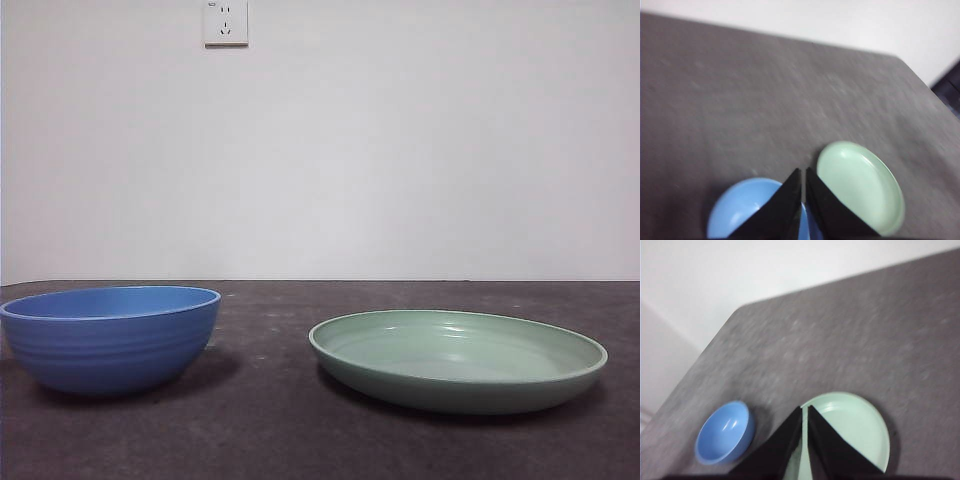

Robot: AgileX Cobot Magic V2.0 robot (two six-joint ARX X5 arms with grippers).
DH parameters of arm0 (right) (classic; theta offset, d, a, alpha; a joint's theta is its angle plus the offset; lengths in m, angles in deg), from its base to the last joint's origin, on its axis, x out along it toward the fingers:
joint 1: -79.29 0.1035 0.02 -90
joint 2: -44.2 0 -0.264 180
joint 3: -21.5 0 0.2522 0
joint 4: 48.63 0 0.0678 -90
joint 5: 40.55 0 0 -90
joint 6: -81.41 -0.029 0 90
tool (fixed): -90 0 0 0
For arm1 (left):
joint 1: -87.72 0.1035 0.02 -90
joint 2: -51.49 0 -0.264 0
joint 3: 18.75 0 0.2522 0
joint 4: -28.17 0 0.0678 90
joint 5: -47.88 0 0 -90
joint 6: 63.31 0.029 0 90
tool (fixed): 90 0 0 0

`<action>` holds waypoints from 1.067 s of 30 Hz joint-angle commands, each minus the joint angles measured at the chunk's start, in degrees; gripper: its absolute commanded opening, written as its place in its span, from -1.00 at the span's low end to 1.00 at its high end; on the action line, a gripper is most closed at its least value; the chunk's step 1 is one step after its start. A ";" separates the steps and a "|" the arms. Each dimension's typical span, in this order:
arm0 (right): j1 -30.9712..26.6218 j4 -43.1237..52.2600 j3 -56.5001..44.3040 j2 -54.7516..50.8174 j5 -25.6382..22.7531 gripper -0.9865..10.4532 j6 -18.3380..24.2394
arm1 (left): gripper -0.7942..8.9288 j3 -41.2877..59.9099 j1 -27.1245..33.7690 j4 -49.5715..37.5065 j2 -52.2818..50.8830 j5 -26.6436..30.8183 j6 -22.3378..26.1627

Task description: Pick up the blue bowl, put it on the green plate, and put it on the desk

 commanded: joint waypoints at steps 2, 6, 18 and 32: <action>-0.02 -5.55 6.49 6.29 2.54 -0.80 6.25 | -0.80 -4.92 -0.85 4.17 4.50 -2.82 3.76; 0.00 -12.41 11.63 11.98 2.86 -0.80 12.81 | -0.80 -7.72 -1.88 6.95 8.22 -3.28 5.51; -0.02 -13.35 13.20 15.89 2.78 -0.80 16.94 | -0.78 -8.24 -2.23 6.58 10.71 -3.19 6.91; -0.02 -13.49 13.20 16.02 2.38 0.29 16.46 | 0.33 -8.24 -2.23 6.56 10.71 -2.91 7.61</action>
